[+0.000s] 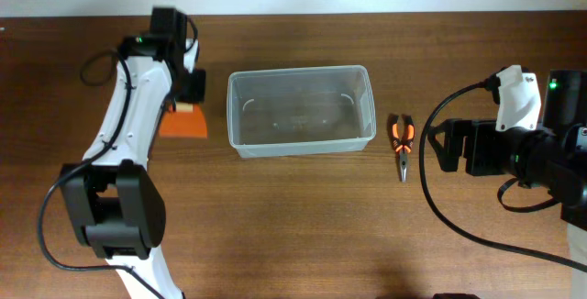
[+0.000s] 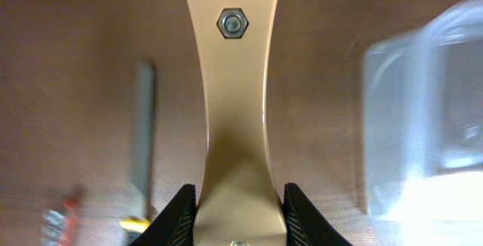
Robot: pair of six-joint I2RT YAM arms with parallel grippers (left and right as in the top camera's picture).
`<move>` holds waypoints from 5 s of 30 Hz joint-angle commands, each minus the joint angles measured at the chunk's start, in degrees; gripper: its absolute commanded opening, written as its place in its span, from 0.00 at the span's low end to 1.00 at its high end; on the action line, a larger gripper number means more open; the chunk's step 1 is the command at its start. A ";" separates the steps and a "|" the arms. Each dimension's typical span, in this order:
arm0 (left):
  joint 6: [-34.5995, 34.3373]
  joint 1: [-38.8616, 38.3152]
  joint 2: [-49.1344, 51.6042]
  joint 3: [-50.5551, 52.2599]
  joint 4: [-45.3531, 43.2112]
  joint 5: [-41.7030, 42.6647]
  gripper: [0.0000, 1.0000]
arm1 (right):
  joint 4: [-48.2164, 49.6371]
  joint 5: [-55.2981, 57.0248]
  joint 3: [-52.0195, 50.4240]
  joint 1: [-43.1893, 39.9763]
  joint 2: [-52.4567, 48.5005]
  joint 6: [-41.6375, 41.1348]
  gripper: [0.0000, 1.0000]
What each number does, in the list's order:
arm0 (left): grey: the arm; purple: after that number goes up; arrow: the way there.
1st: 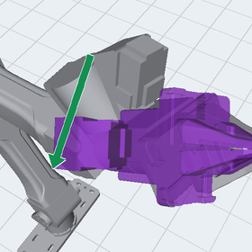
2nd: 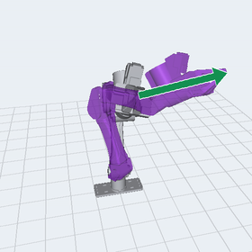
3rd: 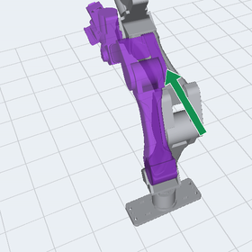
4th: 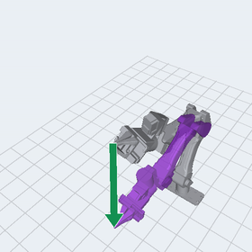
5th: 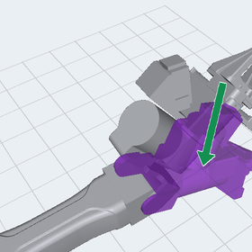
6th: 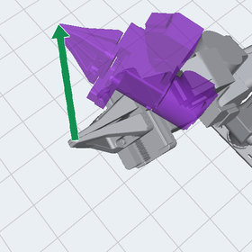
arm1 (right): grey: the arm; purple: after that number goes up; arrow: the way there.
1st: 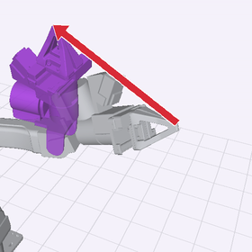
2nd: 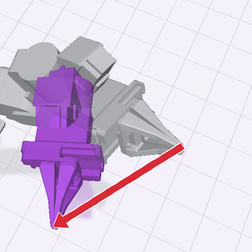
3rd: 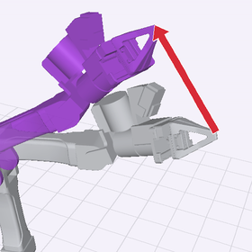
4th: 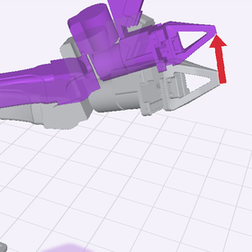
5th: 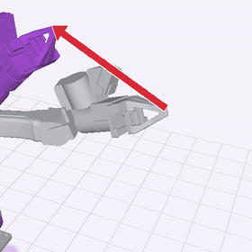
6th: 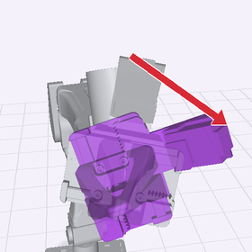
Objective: Pack container
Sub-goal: 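Lower left gripper and grasp the scraper's wooden handle, then carry the scraper into the container and open the left gripper, then move left gripper to the yellow-handled file and grasp its handle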
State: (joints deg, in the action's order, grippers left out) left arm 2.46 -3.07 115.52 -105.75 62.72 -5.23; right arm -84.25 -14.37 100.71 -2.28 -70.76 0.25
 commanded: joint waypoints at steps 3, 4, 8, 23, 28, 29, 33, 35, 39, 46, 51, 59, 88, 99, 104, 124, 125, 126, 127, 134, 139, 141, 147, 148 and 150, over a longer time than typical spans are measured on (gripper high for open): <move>11.93 -5.35 -2.73 -11.02 1.38 -0.57 0.08 | 0.00 0.72 0.22 -0.44 0.22 0.35 0.99; 14.71 -6.62 -2.73 -11.89 1.18 -0.55 0.08 | -0.02 0.72 0.22 -0.44 0.22 0.35 0.99; 29.90 -13.09 -2.71 -12.31 -0.09 0.76 0.05 | -0.02 0.72 0.22 -0.44 0.22 0.35 0.99; 67.89 -24.79 -1.11 -9.64 -0.39 9.16 0.02 | -1.90 1.22 0.22 -0.44 0.22 0.35 0.99; 70.05 -24.68 3.54 -8.68 -1.31 8.68 0.02 | -2.12 1.18 0.22 -0.44 0.22 0.35 0.99; 70.03 -24.61 4.68 -8.68 -1.73 8.63 0.02 | -2.19 1.18 0.22 -0.44 0.22 0.35 0.99; 69.64 -24.52 9.66 -8.68 -2.27 7.93 0.02 | -2.93 1.20 0.22 -0.44 0.22 0.35 0.99; 66.23 -24.39 12.09 -8.68 -3.13 5.68 0.02 | -3.52 1.20 0.22 -0.44 0.22 0.35 0.99; 60.08 -23.47 15.89 -8.68 -5.18 1.27 0.02 | -4.79 1.62 0.22 -0.44 0.22 0.37 0.99; 59.52 -21.73 16.70 -8.68 -5.20 3.98 0.02 | -4.92 1.62 0.22 -0.44 0.17 0.35 0.99; 55.41 -19.65 16.74 -8.68 -5.20 6.73 0.02 | -4.92 1.62 0.22 -0.44 0.17 0.35 0.99; 55.41 -18.88 16.68 -8.70 -5.25 7.63 0.24 | -4.87 1.62 0.22 -0.44 0.15 0.35 0.99; 23.21 -10.73 -14.97 -8.72 12.09 -2.91 0.99 | -4.33 1.57 0.22 -0.42 0.09 0.33 0.99; 12.94 19.39 -8.13 3.21 17.14 8.85 0.99 | -4.28 1.55 0.22 -0.42 -2.49 0.33 0.99; 19.56 24.17 -2.64 9.84 13.75 10.40 0.93 | -4.28 1.55 0.22 -0.42 -5.05 -0.17 0.99; 25.44 22.27 11.76 13.05 6.05 6.34 0.73 | -3.58 1.55 0.22 -0.44 -8.79 -1.22 0.99; 25.03 21.92 11.76 13.05 6.10 5.05 0.72 | -3.41 1.55 0.22 -0.42 -8.79 -1.22 0.99; 24.02 21.59 11.76 13.05 6.03 3.61 0.72 | -3.34 1.55 0.22 -0.42 -8.79 -1.22 0.99; 23.50 21.35 11.76 13.05 6.05 2.60 0.72 | -3.32 1.55 0.22 -0.44 -8.79 -1.22 0.99; 19.08 20.31 11.76 13.49 5.79 -2.75 0.68 | -3.34 1.57 0.22 -0.44 -8.79 -1.20 0.99; 16.35 20.33 11.76 16.04 5.31 -2.51 0.64 | -3.34 1.57 0.22 -0.44 -8.79 -1.20 0.99; 16.20 20.31 11.76 18.43 3.72 -1.92 0.59 | -3.34 1.57 0.22 -0.44 -8.79 -1.20 0.99; 16.24 20.33 11.76 26.25 -6.23 2.03 0.57 | -3.34 1.60 0.22 -0.44 -8.79 -1.18 0.99; 16.22 20.33 11.76 27.10 -7.45 2.03 0.57 | -3.34 1.60 0.22 -0.44 -8.79 -1.18 0.99; 16.33 20.31 11.76 28.70 -10.01 2.49 0.58 | -3.34 1.60 0.22 -0.44 -8.79 -1.18 0.99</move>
State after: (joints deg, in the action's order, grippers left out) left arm 20.36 17.65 120.64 -82.06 58.72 -5.17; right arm -87.83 -13.08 100.68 -2.28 -79.68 -0.86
